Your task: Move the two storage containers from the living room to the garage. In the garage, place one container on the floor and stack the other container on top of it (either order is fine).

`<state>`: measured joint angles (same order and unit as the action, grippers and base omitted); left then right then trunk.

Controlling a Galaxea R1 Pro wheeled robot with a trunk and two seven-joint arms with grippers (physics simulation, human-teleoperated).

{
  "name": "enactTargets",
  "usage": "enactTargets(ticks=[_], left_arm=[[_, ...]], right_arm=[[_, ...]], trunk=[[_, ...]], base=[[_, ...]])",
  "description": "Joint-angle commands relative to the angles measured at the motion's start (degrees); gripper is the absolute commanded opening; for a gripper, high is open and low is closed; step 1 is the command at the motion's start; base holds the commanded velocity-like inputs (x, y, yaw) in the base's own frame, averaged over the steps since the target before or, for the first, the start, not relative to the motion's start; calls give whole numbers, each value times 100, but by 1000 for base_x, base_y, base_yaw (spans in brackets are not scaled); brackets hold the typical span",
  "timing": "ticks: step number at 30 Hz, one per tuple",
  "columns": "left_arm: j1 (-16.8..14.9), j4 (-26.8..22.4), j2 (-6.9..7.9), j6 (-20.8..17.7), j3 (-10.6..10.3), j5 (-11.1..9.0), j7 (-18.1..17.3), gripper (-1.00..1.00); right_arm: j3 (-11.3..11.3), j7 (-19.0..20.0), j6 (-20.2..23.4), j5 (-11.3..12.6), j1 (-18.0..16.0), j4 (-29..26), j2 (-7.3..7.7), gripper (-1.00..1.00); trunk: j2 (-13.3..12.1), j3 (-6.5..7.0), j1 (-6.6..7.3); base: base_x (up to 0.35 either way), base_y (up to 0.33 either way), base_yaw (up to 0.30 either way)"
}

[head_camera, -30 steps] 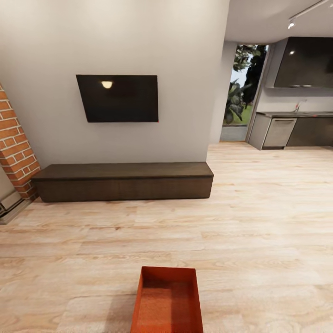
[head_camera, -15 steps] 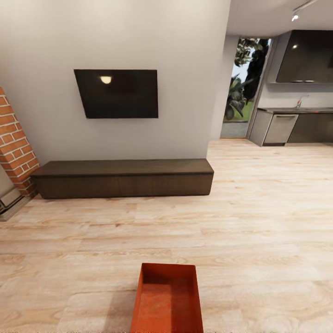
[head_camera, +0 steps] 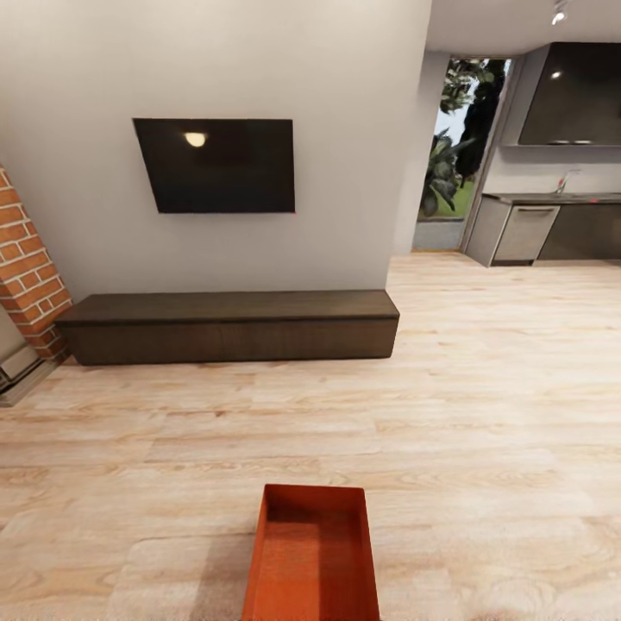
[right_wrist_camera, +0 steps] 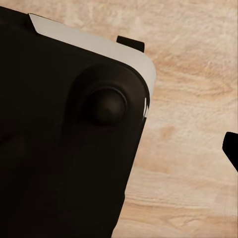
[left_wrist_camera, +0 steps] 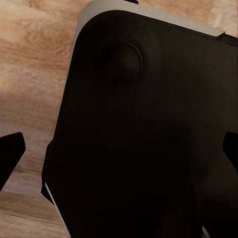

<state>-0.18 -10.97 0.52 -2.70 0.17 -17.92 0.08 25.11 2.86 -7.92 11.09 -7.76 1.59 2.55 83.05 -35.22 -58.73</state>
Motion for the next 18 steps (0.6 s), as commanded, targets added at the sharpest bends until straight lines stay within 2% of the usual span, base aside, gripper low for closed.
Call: enactTargets(ticks=[1, 18], left_arm=[[0, -11, 1, -28, 1, -36, 1, 100], [0, -11, 1, -28, 1, -36, 1, 100]], right_arm=[[37, 30, -34, 60, -6, 17, -1, 100], [37, 25, -25, 69, -6, 17, -7, 100]], trunk=[[3, -14, 0], [3, -172, 0]], base=[[0, 0, 0], [0, 0, 0]])
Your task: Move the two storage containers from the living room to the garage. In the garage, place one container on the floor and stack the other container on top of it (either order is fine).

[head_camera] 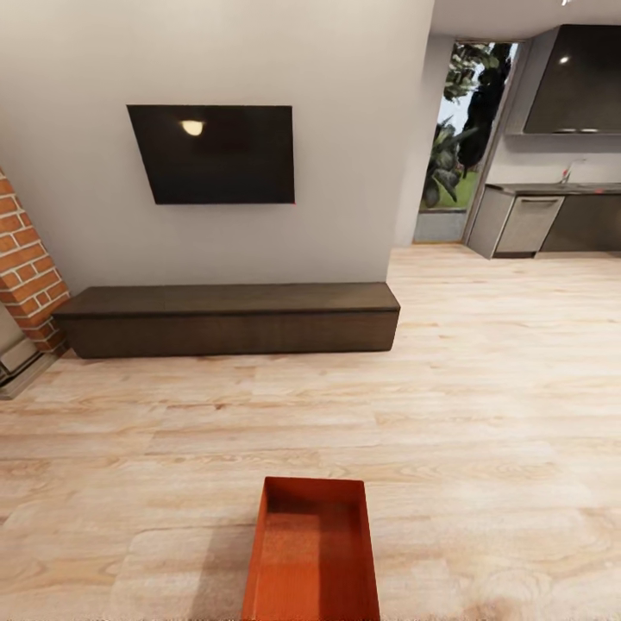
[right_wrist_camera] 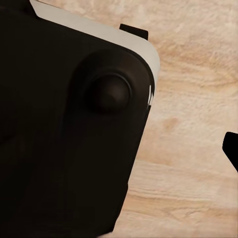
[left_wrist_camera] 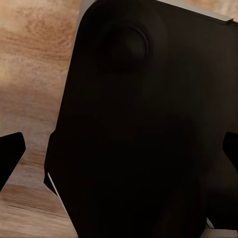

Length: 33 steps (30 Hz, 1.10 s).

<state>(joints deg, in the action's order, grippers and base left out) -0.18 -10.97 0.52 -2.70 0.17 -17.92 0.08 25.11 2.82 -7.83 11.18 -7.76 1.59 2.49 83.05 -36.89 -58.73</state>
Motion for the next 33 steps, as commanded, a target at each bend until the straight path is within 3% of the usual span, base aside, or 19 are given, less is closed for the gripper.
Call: enactTargets(ticks=[1, 33], left_arm=[[0, -11, 1, -28, 0, -36, 1, 100], [0, -11, 1, -28, 0, -36, 1, 100]], right_arm=[[38, 29, -36, 60, -6, 17, -1, 100], [29, 35, -26, 68, -6, 17, 2, 100]], trunk=[[2, -14, 0], [2, -310, 0]], base=[[0, 0, 0], [0, 0, 0]])
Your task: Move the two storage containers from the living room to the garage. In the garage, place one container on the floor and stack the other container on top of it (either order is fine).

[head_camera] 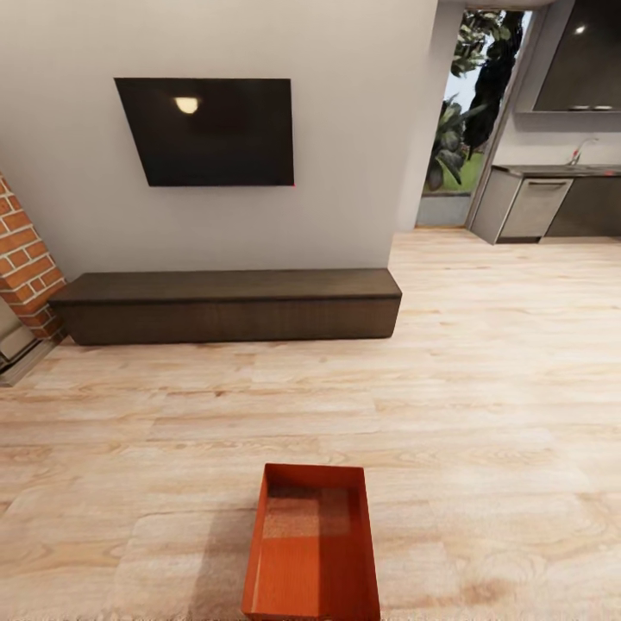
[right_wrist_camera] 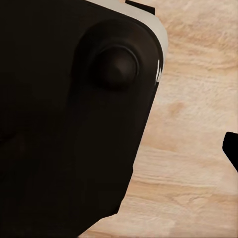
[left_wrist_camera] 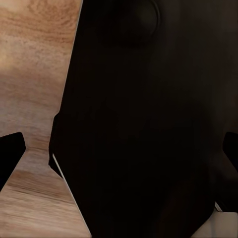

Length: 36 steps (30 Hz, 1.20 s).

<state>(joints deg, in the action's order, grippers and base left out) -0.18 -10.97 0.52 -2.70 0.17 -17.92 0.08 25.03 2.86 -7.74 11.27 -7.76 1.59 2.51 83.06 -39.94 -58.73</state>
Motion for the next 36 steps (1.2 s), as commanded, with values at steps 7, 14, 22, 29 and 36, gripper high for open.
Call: enactTargets(ticks=[7, 14, 22, 29, 36], left_arm=[[0, -11, 1, -28, 1, -36, 1, 100], [0, -11, 1, -28, 1, -36, 1, 100], [0, -36, 1, -28, -2, -17, 1, 100], [0, -54, 18, -27, 13, -45, 1, 100], [0, -14, 158, -37, -43, -20, 1, 100]], right_arm=[[14, 30, -34, 88, -6, 17, 26, 100], [10, 22, -34, 106, -6, 17, 10, 100], [5, 19, -42, 112, -6, 17, 10, 100], [7, 19, -51, 112, -6, 17, 9, 100], [3, 13, -52, 112, -6, 17, 17, 100]], trunk=[[2, -69, 0], [2, -134, 0], [2, -208, 0], [2, -273, 0], [2, -338, 0]], base=[[0, 0, 0], [0, 0, 0], [0, 0, 0], [0, 0, 0], [0, 0, 0]])
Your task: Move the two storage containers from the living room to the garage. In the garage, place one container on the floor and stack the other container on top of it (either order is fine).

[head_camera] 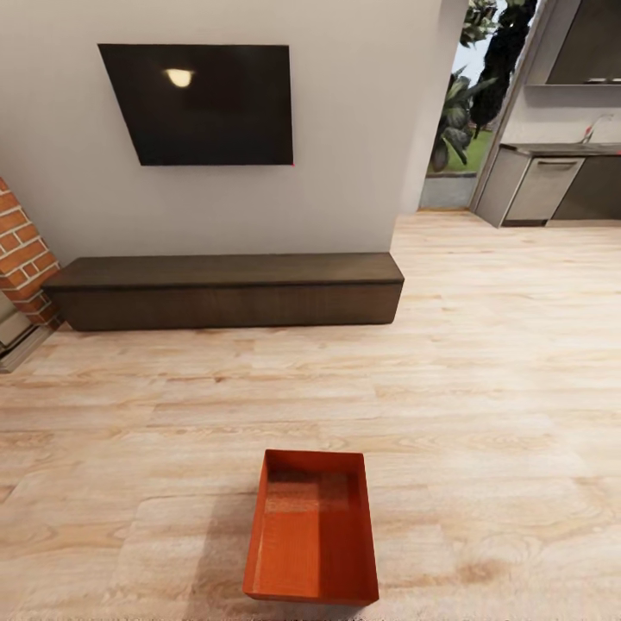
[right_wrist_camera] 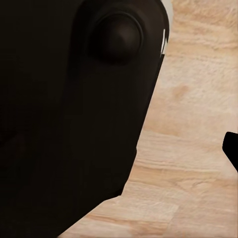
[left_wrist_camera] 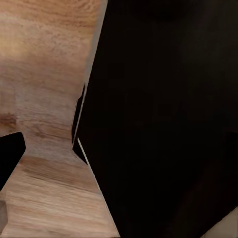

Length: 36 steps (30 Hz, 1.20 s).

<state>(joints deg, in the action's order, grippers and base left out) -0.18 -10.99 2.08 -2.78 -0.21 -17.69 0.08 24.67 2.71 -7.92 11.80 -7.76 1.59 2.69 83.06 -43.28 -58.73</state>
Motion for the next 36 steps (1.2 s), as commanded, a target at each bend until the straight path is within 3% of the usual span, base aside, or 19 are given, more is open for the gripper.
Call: enactTargets(ticks=[1, 12, 36], left_arm=[[1, -9, 22, -33, -5, -44, 1, 100], [1, 259, 94, -56, -8, -42, 1, 100], [1, 282, 99, -56, -5, -50, 1, 100]], right_arm=[[39, 28, -34, 60, -6, 17, 0, 100], [30, 20, -60, 60, -6, 17, 12, 100], [32, 19, -61, 60, -6, 17, 15, 100]], trunk=[[2, -13, 0], [2, -115, 0], [2, -338, 0]], base=[[0, 0, 0], [0, 0, 0], [0, 0, 0]])
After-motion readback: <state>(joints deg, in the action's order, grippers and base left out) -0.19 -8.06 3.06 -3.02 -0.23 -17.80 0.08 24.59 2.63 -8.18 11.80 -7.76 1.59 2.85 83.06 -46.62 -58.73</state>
